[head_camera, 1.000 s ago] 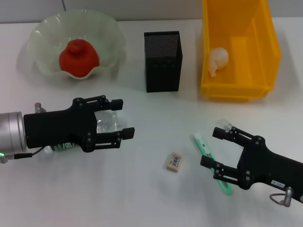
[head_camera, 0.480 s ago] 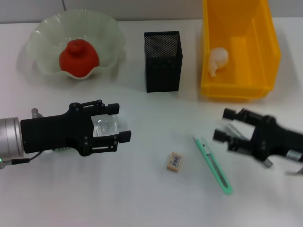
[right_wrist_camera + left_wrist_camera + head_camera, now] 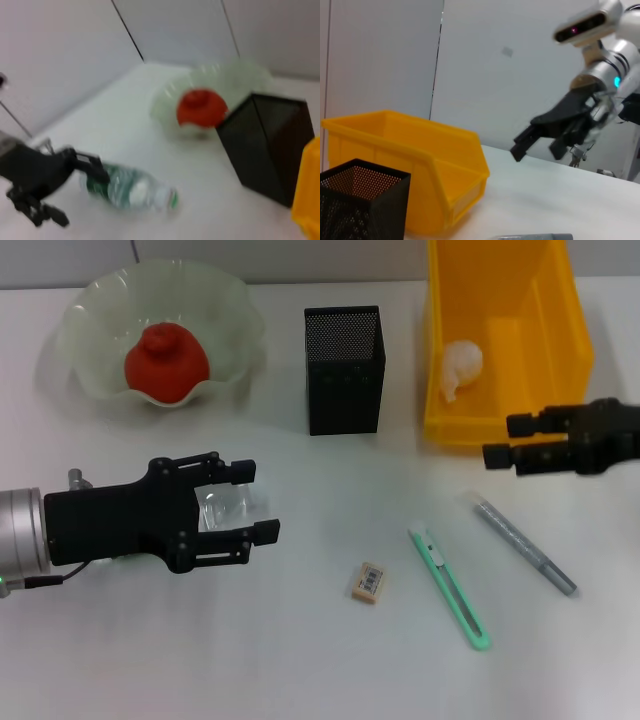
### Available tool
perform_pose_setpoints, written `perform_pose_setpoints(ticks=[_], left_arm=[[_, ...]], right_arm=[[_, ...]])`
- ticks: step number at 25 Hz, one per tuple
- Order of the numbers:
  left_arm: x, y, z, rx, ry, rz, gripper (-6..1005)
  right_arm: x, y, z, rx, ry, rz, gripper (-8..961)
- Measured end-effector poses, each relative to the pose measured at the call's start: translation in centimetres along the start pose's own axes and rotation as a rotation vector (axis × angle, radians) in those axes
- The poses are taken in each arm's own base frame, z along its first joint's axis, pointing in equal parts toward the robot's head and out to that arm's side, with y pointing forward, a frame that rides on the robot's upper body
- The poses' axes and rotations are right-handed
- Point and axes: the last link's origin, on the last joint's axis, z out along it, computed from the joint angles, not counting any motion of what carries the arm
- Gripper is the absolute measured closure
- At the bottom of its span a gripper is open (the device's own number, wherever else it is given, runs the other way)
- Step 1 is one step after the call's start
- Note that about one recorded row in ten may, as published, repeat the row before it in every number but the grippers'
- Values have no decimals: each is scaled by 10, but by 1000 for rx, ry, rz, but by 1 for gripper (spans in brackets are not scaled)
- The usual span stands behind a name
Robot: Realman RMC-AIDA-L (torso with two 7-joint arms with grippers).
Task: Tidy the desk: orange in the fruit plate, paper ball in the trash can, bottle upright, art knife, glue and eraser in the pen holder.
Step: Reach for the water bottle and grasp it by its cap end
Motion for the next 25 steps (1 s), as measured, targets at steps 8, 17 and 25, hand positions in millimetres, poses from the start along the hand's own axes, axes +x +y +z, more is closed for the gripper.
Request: perform_pose_setpoints(ticks=[8,17,25], left_arm=[[-1,0,0,3,-1,-3,225],[-2,0,0,4,-4,-6,225],[8,-6,-1,18,-7,11,225]], right_arm=[[-48,8,5,91,225,-3,177],[-57,13,20,114,316,-11,179],[-49,11,20,115,317,2,180]])
